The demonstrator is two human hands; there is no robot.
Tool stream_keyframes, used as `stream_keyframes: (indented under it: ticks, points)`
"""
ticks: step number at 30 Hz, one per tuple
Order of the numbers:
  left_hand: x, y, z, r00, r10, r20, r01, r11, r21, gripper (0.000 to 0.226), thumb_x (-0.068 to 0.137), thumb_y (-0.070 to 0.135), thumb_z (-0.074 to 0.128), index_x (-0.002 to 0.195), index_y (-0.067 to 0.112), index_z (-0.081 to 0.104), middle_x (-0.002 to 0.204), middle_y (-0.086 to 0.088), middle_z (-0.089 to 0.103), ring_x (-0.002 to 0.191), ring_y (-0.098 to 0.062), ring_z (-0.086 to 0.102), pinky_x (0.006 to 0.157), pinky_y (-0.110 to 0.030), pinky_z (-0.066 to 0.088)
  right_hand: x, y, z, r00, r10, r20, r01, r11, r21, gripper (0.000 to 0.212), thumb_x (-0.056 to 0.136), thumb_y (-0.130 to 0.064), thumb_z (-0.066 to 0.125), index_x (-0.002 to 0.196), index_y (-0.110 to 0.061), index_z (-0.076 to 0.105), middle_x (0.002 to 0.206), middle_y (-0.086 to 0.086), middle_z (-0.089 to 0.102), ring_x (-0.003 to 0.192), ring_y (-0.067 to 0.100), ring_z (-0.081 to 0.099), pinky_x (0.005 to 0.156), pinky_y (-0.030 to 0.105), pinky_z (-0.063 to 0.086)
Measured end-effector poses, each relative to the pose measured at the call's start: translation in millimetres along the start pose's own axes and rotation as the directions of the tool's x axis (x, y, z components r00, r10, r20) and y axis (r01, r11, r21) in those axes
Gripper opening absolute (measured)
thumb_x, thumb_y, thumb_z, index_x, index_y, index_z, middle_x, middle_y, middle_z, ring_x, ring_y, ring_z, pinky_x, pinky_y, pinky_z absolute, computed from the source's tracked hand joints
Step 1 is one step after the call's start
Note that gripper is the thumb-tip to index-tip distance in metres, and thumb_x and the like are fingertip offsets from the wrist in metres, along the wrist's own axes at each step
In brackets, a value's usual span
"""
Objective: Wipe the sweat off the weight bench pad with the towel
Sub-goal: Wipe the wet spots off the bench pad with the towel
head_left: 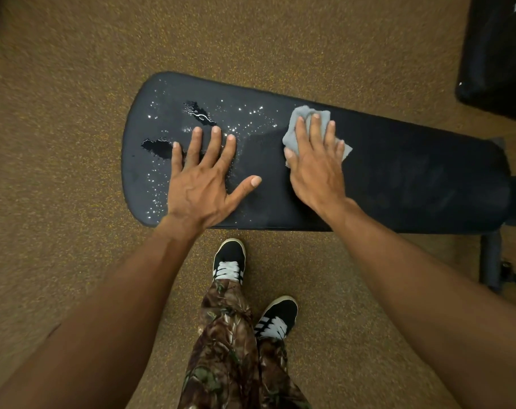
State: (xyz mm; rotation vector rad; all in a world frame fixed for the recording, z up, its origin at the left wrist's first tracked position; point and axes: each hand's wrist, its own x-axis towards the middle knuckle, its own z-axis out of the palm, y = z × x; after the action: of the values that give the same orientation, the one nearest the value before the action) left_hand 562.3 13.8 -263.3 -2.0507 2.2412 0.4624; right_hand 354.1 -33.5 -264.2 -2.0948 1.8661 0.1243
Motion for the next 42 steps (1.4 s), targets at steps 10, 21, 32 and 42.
stream_keyframes:
  ticks: [10, 21, 32, 42]
  points:
    - [0.9, -2.6, 0.8, 1.0, 0.017, -0.002, -0.017, 1.0, -0.011, 0.097, 0.084, 0.087, 0.005, 0.159, 0.026, 0.013, 0.167, -0.002, 0.008, 0.153, -0.029, -0.002, 0.12, -0.06, 0.004, 14.9, -30.0, 0.9, 0.96, -0.277, 0.044, 0.278, 0.96, -0.027, 0.057, 0.105, -0.033, 0.032, 0.157, -0.018, 0.014, 0.166, 0.005, 0.007, 0.152, 0.029, -0.001, 0.122, 0.053, 0.005]
    - [1.9, -4.9, -1.7, 0.999, 0.028, 0.036, -0.027, 0.999, -0.024, 0.096, 0.085, 0.087, 0.007, 0.159, 0.027, 0.008, 0.168, -0.001, 0.003, 0.153, -0.029, -0.007, 0.12, -0.061, 0.001, 34.8, -33.3, -4.9, 0.992, 0.113, -0.061, -0.1, 0.978, 0.185, 0.056, 0.105, -0.024, 0.035, 0.155, -0.006, 0.017, 0.164, 0.016, 0.008, 0.15, 0.038, 0.001, 0.121, 0.053, 0.004]
    - [2.1, -3.4, -5.7, 0.998, 0.027, 0.052, -0.025, 0.999, -0.043, 0.107, 0.077, 0.094, 0.011, 0.159, 0.026, 0.01, 0.168, -0.002, 0.002, 0.153, -0.029, -0.007, 0.12, -0.062, 0.001, -1.0, 32.0, -9.8, 0.994, -0.112, -0.016, 0.112, 0.992, 0.049, 0.063, 0.099, -0.006, 0.04, 0.157, -0.012, 0.015, 0.165, 0.009, 0.007, 0.152, 0.031, 0.002, 0.123, 0.046, 0.006]
    - [2.3, -4.0, -0.2, 0.999, 0.03, 0.025, -0.029, 0.999, -0.019, 0.104, 0.08, 0.092, 0.011, 0.16, 0.026, 0.009, 0.167, -0.003, 0.003, 0.153, -0.029, -0.006, 0.12, -0.06, 0.001, 64.6, -74.7, -3.6, 0.978, -0.202, -0.048, 0.207, 0.964, 0.168, 0.054, 0.106, -0.027, 0.033, 0.155, -0.006, 0.019, 0.164, 0.011, 0.011, 0.152, 0.031, 0.001, 0.12, 0.051, 0.003]
